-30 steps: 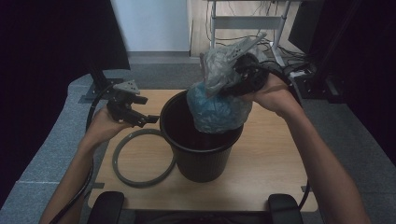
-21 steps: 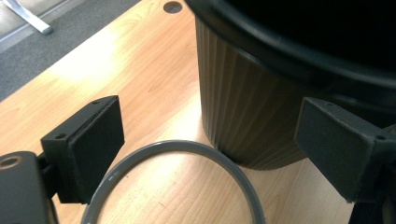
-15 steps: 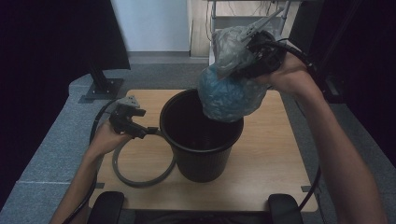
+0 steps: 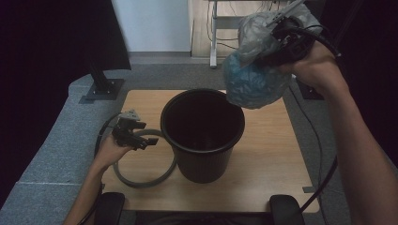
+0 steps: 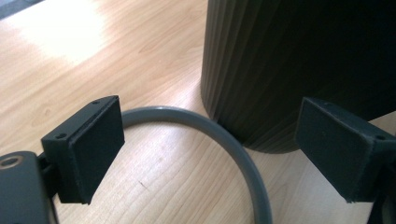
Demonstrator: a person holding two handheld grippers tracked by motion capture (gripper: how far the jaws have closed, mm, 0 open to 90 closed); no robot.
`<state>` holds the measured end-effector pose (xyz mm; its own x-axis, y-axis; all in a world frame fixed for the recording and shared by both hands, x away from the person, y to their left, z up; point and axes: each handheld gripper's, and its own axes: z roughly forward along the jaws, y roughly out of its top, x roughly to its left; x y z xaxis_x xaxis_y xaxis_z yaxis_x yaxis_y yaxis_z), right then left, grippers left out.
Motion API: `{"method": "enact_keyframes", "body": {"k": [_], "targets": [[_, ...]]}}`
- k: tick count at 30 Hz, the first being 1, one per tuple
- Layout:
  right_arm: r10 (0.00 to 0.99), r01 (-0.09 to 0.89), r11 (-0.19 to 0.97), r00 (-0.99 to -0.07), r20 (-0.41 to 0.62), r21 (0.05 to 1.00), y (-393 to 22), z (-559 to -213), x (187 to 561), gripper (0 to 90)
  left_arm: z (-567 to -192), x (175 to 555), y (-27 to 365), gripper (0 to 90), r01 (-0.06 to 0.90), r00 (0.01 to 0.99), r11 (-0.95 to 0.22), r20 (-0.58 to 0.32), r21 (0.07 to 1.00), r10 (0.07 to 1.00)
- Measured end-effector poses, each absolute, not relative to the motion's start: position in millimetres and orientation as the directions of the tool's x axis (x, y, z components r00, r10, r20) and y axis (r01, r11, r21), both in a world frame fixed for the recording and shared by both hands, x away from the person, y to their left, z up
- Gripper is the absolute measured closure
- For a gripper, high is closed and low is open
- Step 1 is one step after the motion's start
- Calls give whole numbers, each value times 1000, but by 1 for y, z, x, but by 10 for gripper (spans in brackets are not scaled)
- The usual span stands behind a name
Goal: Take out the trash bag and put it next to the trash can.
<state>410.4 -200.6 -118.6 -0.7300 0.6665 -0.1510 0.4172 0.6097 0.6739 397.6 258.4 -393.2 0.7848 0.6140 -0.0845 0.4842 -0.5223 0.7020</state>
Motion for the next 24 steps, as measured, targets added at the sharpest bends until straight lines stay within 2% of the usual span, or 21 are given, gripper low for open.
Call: {"method": "enact_keyframes", "body": {"k": [9,24], "targets": [[730,477,571,-667,-148,668,-229,-145,416,743,-423,394,265,80,511,750,-491,-87,706,655],[780,554,534,-615,-118,638,-252,-230,433,737,-470,389,267,62,552,695,-439,-99,709,712]]}}
